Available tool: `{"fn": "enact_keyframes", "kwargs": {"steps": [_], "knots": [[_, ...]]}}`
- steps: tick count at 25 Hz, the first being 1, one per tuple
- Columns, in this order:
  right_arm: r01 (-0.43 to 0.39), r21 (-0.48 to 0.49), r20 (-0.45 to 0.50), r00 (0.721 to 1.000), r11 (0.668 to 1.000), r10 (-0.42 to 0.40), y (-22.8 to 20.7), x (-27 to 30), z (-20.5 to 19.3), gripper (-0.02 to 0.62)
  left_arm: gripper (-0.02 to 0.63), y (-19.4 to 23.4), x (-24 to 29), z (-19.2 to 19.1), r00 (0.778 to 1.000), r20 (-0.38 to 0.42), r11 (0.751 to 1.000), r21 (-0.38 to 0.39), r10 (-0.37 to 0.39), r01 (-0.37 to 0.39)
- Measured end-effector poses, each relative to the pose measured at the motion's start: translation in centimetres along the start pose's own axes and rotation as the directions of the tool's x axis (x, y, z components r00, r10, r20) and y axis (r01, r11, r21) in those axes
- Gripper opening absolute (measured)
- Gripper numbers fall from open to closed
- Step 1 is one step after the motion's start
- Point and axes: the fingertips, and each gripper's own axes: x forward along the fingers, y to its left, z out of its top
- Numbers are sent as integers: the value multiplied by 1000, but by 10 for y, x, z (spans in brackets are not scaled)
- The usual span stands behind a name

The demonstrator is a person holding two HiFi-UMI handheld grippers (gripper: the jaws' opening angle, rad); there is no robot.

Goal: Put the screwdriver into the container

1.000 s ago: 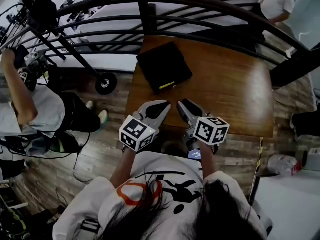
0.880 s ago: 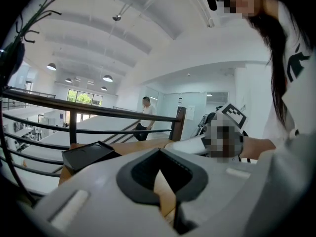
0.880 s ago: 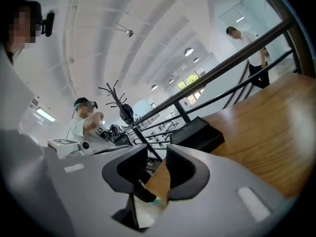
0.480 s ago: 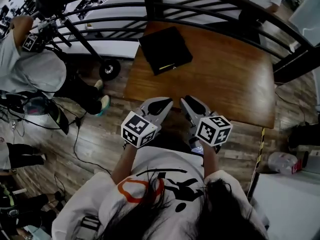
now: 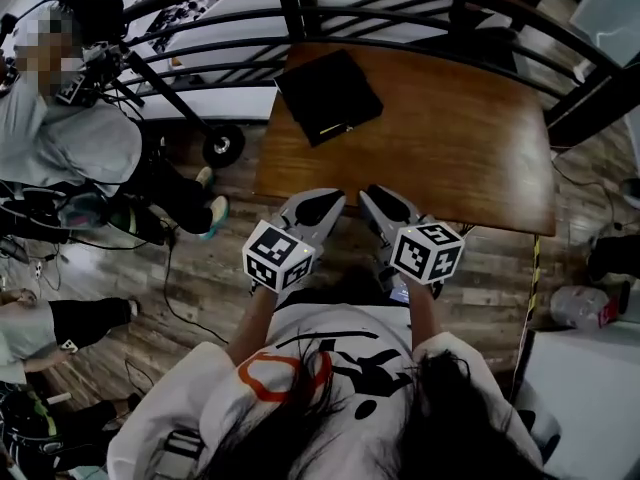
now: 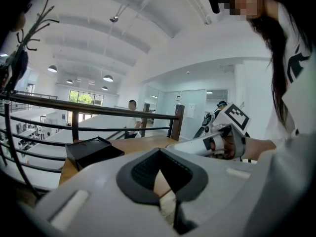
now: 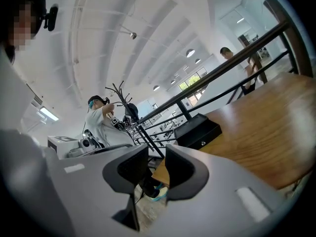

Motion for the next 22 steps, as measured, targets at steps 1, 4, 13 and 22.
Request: {"fn": "enact_keyframes", "kwargs": {"steps": [1,4,13,22], "knots": [[3,0,3,1000,1000,-3,3,1,-2,114,0,0,-3,-1,1000,-1,1000,3,-6,7],[19,0,1,1000,1000,-19,13,3,-10,115,0,0,-17,-5,1000,-6,1000,7,-21,21],[54,-8,-20,998,998,-55,62,4,-37,114,0,1,-78,-11,999,-8,999,-11,-31,31],[127,-11,-15,992,992,-127,107,8,-75,114,0,4,-133,-31,995,-14,995,-25,-94,94]]}}
